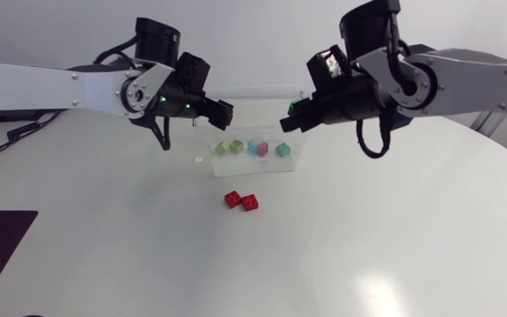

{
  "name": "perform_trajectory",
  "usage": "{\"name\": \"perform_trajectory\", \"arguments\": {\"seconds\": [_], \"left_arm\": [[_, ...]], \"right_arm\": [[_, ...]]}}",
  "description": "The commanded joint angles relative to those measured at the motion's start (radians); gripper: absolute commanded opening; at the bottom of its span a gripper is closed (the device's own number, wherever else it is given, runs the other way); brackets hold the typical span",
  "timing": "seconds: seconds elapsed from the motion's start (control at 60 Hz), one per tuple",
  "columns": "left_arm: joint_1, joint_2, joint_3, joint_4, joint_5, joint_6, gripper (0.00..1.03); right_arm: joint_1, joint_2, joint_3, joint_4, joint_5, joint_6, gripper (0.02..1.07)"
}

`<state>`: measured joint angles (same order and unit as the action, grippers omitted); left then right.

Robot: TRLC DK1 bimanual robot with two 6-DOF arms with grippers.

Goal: Place the duplo bricks in the container

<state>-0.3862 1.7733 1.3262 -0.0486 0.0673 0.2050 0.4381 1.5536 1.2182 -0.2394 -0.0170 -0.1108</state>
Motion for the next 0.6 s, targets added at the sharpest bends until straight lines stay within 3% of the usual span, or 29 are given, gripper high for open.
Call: {"name": "perform_trajectory", "arguments": {"seconds": [0.0, 0.183, 0.583], "left_arm": [[0.006, -0.097, -0.064, -0.014, 0.008, 0.034, 0.98], [-0.002, -0.215, -0.208, -0.094, 0.081, 0.123, 0.98], [-0.054, -0.227, -0.426, -0.099, 0.112, 0.274, 0.98]], "right_arm": [[-0.018, 0.071, 0.061, -0.005, 0.008, 0.026, 0.21], [-0.030, 0.181, 0.170, 0.005, 0.006, 0.043, 0.21], [-0.048, 0.322, 0.288, 0.028, 0.025, 0.053, 0.23]]}}
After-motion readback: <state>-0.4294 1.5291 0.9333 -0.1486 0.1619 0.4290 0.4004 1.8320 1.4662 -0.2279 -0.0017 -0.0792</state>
